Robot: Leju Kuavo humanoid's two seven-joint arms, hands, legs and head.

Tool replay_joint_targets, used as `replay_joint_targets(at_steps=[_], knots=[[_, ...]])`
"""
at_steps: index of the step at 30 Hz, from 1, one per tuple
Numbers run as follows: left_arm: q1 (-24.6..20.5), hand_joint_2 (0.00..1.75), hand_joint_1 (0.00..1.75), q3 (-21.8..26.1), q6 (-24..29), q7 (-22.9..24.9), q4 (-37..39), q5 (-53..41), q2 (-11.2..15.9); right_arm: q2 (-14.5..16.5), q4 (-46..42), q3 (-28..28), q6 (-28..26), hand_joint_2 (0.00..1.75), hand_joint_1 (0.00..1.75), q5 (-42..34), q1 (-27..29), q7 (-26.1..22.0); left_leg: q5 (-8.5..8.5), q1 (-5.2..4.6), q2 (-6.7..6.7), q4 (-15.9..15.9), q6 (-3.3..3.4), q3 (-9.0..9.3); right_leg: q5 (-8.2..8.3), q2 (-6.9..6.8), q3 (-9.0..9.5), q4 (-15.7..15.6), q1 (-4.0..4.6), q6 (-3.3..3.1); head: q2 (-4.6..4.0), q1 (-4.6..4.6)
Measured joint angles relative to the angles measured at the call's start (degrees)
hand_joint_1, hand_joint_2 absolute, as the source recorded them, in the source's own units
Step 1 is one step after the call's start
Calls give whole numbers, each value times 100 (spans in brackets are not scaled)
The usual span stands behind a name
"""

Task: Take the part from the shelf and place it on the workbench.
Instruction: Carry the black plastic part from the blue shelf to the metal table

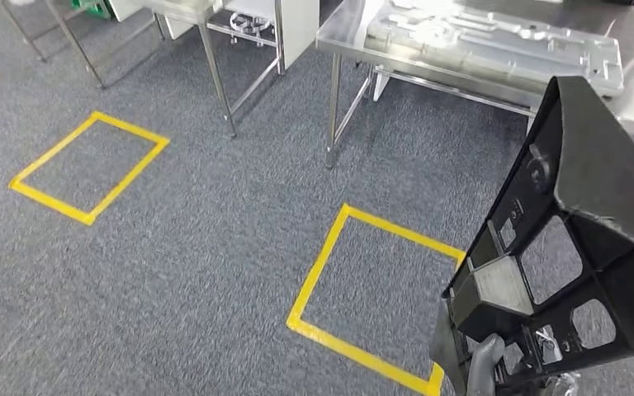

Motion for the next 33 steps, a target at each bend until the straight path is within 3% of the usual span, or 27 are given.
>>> replay_joint_targets(at_steps=[2,3,5,6,8,10,12,13,14,16,17,18,20,21,23,25,26,27,28,30,32,33], knots=[[-10,0,0,-2,-3,-36,0,-4,-7,0,12,-6,-32,175,175,20,20,3,-224,-14,21,29,-58,145,956,-30,-138,-372,47,-58,-1,-15],[-23,0,0,-4,-5,-54,0,-7,-9,2,10,-8,-35,175,175,24,28,5,-297,-9,27,47,-96,191,1183,-27,-177,-424,78,-90,-1,-21],[-72,0,0,-10,-12,-78,0,-11,-12,4,-10,-9,-25,175,175,22,24,8,-303,19,36,126,-178,214,1065,33,-127,-404,101,-164,1,-27],[-95,0,0,-11,-16,-81,0,-12,-14,5,-20,-5,-10,175,175,8,19,10,-254,31,28,317,-202,151,1016,54,-60,-440,95,-204,1,-28],[-126,0,0,-15,-25,-80,0,-11,-20,7,-25,1,32,175,175,-35,9,15,-277,43,6,1015,-239,-241,938,95,100,-517,67,-264,1,-38],[-122,0,0,-16,-34,-78,0,-6,-31,7,-24,4,71,175,175,-76,4,15,-588,49,-2,1729,-259,-781,846,165,228,-543,64,-290,0,-42],[-104,0,0,-16,-42,-77,0,-2,-37,7,-22,3,95,175,175,-96,2,14,-850,51,-3,1959,-265,-1158,751,279,353,-543,65,-285,0,-40],[-99,0,0,-15,-45,-78,0,-1,-38,7,-21,3,106,175,175,-101,2,14,-783,51,-11,1851,-263,-1246,707,341,418,-542,65,-276,0,-40],[-95,0,0,-15,-49,-79,0,-1,-37,7,-21,2,121,175,175,-104,2,13,-542,50,-43,1597,-257,-1267,668,403,480,-540,64,-265,0,-40],[-79,0,0,-16,-56,-81,0,0,-34,6,-18,1,154,175,175,-110,-1,13,76,47,-264,959,-217,-1238,615,528,555,-536,58,-236,0,-36],[-73,0,0,-16,-58,-83,0,0,-32,7,-16,0,167,175,175,-112,-4,11,237,37,-377,752,-185,-1227,598,593,562,-532,51,-211,0,-38],[-66,0,0,-16,-60,-85,0,0,-31,7,-13,-2,176,175,175,-114,-7,10,326,24,-457,652,-141,-1226,586,656,556,-527,40,-180,0,-38],[-72,0,0,-16,-62,-90,1,1,-35,9,-11,-7,183,175,175,-117,-4,7,359,12,-410,620,-60,-1192,575,788,547,-536,34,-98,0,-41],[-80,0,0,-16,-64,-93,2,1,-48,9,-13,-11,184,175,175,-118,0,7,429,25,-344,577,-23,-1156,554,750,548,-519,42,-60,0,-41],[-95,0,0,-17,-69,-103,4,2,-74,9,-17,-17,186,175,175,-117,-8,3,472,55,-190,485,39,-1093,374,439,435,-257,57,22,0,-11],[-88,0,0,-17,-72,-108,4,3,-83,7,-19,-20,193,175,175,-116,-24,0,459,49,-28,456,74,-1055,40,103,106,389,15,101,0,19],[-82,0,0,-17,-72,-109,4,3,-84,7,-18,-21,200,175,175,-116,-28,-1,440,48,57,457,77,-1043,-77,49,-78,721,-19,136,0,21],[-78,0,0,-16,-72,-109,4,4,-86,7,-16,-24,210,175,175,-116,-26,0,416,51,139,459,70,-1024,-90,21,-196,912,-54,169,0,21],[-77,0,0,-16,-75,-110,4,4,-89,7,-14,-26,222,175,175,-116,-24,1,387,56,218,461,58,-998,7,-6,-213,901,-85,198,0,22],[-80,0,0,-15,-82,-112,4,5,-103,7,-12,-32,243,175,175,-117,-23,4,317,69,357,470,18,-918,416,-148,63,305,-121,224,0,24],[-82,0,0,-15,-85,-115,4,5,-113,7,-11,-35,257,175,175,-117,-28,9,231,46,472,483,-47,-844,650,-407,378,-330,-80,179,0,21],[-85,0,0,-15,-85,-116,4,5,-114,8,-10,-36,261,175,175,-118,-31,10,196,29,524,483,-80,-813,668,-481,448,-473,-57,143,0,19]])
